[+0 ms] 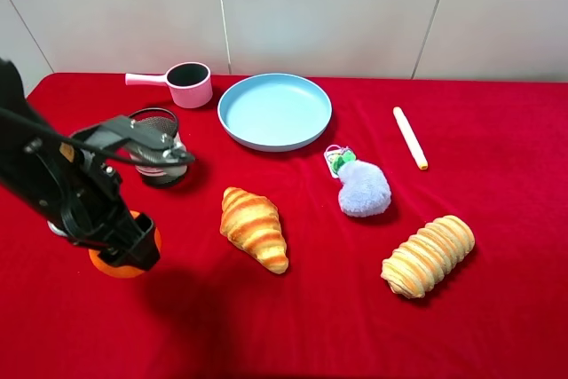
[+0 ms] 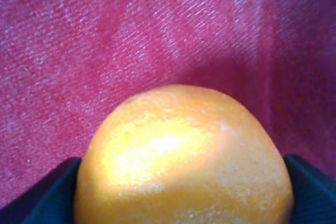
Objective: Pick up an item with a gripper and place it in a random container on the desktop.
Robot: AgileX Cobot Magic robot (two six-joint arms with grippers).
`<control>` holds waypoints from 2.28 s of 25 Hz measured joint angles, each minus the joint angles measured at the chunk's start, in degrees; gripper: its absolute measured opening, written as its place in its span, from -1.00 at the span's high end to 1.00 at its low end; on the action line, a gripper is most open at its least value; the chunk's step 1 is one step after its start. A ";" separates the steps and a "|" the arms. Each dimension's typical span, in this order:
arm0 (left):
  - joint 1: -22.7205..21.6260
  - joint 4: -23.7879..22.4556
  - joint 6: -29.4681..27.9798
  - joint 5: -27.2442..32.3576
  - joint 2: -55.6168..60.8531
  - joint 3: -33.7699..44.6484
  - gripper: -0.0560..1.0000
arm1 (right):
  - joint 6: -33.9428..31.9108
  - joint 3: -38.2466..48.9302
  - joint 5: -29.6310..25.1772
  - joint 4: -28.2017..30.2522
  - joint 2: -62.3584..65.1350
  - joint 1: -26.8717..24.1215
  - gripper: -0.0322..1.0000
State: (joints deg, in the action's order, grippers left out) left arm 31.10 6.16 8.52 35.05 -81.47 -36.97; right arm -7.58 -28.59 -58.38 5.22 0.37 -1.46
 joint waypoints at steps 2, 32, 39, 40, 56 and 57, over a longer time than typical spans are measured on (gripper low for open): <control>0.00 -0.40 -0.30 2.84 0.04 -2.45 -0.47 | 0.00 0.00 0.00 0.00 0.00 0.00 -0.40; -1.47 -13.05 -10.39 28.71 -10.42 -35.12 -0.47 | 0.00 0.00 0.00 0.00 0.00 0.00 -0.40; -6.42 -13.05 -9.22 26.45 -10.96 -35.20 -0.47 | 0.00 0.00 0.00 -0.05 0.00 0.00 -0.40; -7.02 -13.05 -9.02 26.20 -11.26 -35.34 -0.47 | 0.00 0.00 0.00 -0.05 0.00 0.00 -0.40; -11.00 -13.39 -7.06 17.51 -19.54 -39.12 -0.46 | 0.00 0.00 0.00 -0.05 0.00 0.00 -0.40; -11.43 -13.45 -6.89 16.91 -19.88 -39.12 -0.46 | 0.00 0.00 0.00 -0.05 0.00 0.00 -0.40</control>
State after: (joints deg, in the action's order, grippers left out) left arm 19.66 -7.29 1.63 51.96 -101.36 -76.09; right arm -7.58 -28.59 -58.38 5.17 0.37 -1.46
